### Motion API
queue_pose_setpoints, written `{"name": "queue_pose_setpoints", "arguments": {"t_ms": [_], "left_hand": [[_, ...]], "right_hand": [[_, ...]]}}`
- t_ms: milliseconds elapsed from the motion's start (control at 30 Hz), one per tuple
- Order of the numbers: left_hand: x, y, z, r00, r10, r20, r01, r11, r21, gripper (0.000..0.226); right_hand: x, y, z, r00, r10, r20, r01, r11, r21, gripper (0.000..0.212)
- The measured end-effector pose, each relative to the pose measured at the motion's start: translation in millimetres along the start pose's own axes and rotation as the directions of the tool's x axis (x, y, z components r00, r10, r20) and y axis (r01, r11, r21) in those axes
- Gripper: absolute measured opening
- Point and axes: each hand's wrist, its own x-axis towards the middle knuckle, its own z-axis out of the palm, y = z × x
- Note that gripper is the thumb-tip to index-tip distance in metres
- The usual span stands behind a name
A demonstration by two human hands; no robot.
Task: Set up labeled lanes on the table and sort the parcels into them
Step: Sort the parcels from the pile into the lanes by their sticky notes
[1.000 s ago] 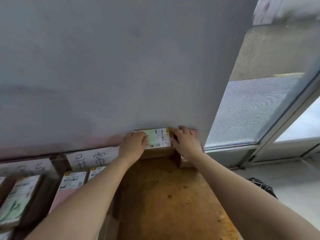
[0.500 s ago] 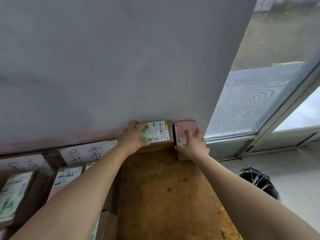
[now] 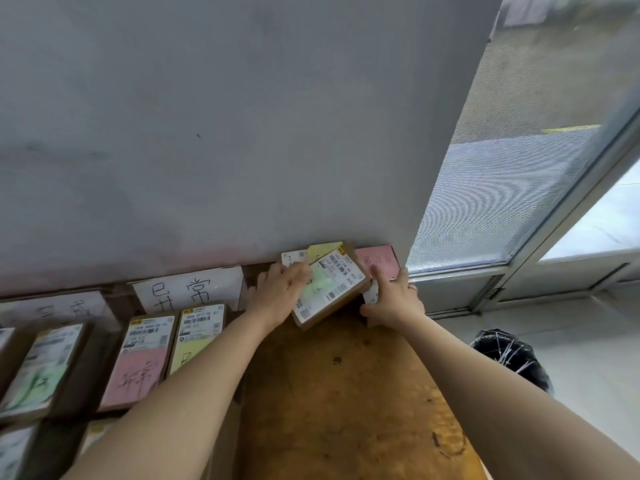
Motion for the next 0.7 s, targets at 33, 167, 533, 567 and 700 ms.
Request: {"name": "queue_pose_setpoints", "arguments": {"t_ms": [33, 167, 533, 567, 700], "left_hand": [[-4.5, 1.2, 1.3, 1.0, -0.006, -0.009, 0.005, 0.999, -0.045, 0.057], [-18.2, 1.8, 13.6, 0.993, -0.036, 0.117, 0.038, 0.999, -0.014, 0.014], [-40.0, 2.3, 37.3, 0.998, 0.069, -0.002, -0.069, 0.997, -0.044, 0.036], [-39.9, 2.6, 37.6, 0.997, 0.075, -0.022, -0.076, 0.996, -0.049, 0.034], [-43.7, 6.4, 42.2, 0.995, 0.095, -0.013, -0.096, 0.991, -0.095, 0.041]], "right_hand": [[-4.9, 3.0, 0.0, 1.0, -0.009, 0.009, 0.009, 1.0, 0.001, 0.089], [-24.5, 11.6, -2.6, 0.998, -0.05, 0.032, 0.049, 0.999, 0.003, 0.091], [-65.2, 31.8, -6.7, 0.999, -0.042, 0.006, 0.043, 0.996, -0.079, 0.092], [-66.6, 33.1, -5.7, 0.999, -0.046, -0.003, 0.046, 0.996, -0.077, 0.091], [-72.8, 38.1, -4.3, 0.999, -0.025, -0.023, 0.023, 0.996, -0.082, 0.092]]}}
